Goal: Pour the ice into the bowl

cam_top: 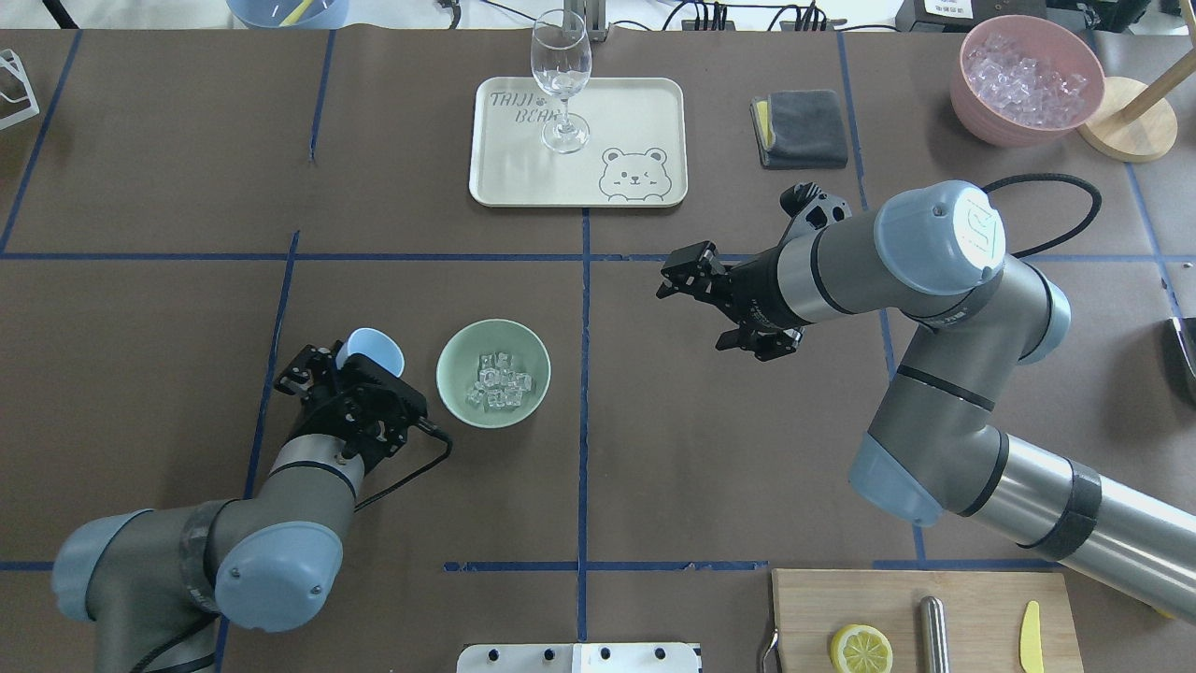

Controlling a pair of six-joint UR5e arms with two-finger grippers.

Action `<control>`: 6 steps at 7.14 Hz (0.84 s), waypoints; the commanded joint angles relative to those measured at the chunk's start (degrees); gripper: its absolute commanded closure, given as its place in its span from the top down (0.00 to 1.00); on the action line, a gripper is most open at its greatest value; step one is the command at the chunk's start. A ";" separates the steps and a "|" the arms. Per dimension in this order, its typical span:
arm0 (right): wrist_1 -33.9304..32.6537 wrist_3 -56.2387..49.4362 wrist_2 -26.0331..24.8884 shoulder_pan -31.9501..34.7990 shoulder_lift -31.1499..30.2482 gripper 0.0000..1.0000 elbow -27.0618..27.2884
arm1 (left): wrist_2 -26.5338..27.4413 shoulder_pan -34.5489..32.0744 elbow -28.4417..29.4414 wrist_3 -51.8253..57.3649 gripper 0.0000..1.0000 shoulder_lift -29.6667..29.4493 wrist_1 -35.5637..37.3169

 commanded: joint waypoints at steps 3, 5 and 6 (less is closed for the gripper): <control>0.00 -0.03 -1.24 -0.09 0.03 1.00 0.32 | 2.06 -0.59 -3.66 -28.80 0.00 9.63 -0.42; 0.00 -0.03 -1.24 -0.17 0.03 1.00 0.49 | 4.90 -1.47 -4.63 -31.54 0.00 13.76 -3.56; 0.00 -0.03 -1.24 -0.18 0.03 1.00 0.41 | 4.99 -1.74 -4.37 -31.37 0.00 18.31 -10.89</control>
